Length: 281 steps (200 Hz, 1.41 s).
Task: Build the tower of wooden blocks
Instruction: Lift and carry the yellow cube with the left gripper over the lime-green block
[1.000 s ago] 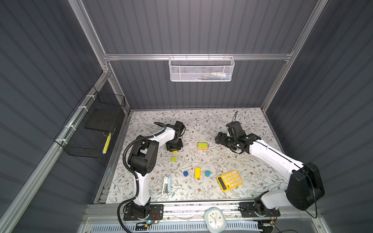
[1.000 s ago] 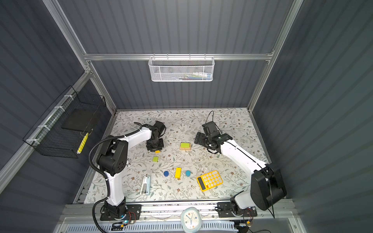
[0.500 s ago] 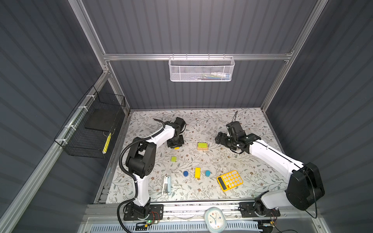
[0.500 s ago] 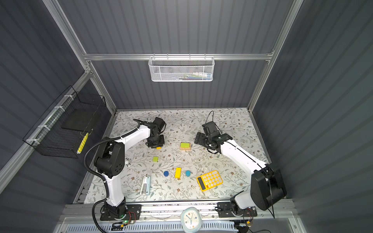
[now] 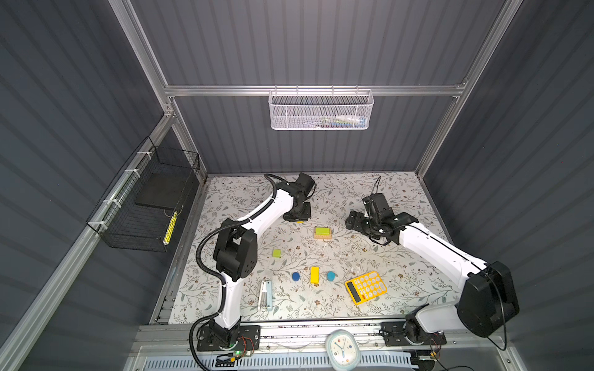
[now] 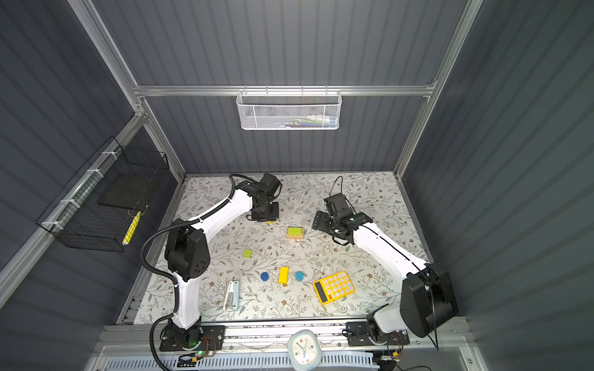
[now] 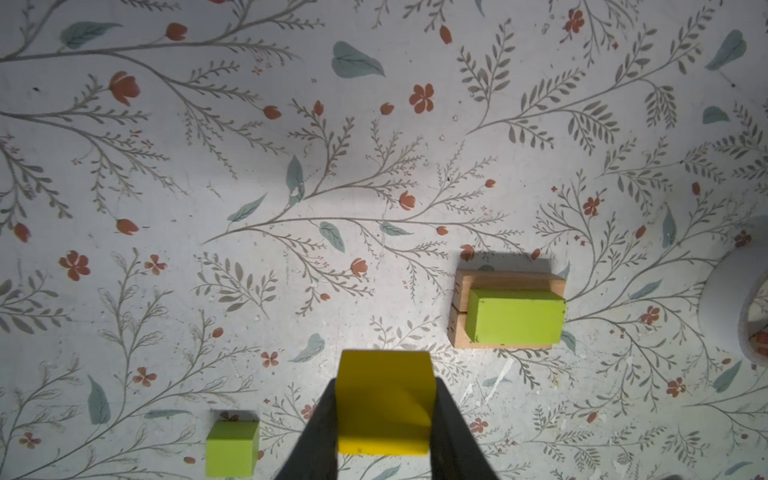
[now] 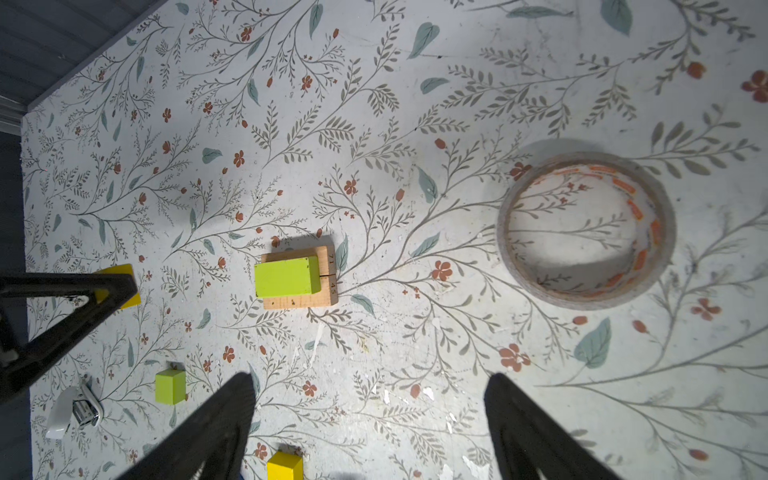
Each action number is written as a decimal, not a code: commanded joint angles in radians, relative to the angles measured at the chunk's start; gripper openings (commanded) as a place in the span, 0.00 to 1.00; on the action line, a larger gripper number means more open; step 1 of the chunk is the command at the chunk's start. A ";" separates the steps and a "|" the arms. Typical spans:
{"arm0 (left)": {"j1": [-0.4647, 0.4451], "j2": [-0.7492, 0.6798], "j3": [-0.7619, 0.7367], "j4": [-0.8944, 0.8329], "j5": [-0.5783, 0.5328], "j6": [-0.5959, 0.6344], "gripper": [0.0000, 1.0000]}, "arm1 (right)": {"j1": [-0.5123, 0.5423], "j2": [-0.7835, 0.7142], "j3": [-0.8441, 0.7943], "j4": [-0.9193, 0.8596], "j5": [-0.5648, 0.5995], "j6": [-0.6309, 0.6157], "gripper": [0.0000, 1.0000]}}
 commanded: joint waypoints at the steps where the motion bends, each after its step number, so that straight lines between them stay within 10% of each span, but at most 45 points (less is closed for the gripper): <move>1: -0.026 0.038 0.064 -0.069 0.011 0.022 0.00 | -0.009 -0.030 0.001 -0.032 0.029 -0.013 0.89; 281: -0.127 0.269 0.310 -0.158 0.002 -0.036 0.00 | -0.096 -0.135 -0.128 -0.019 -0.001 -0.031 0.90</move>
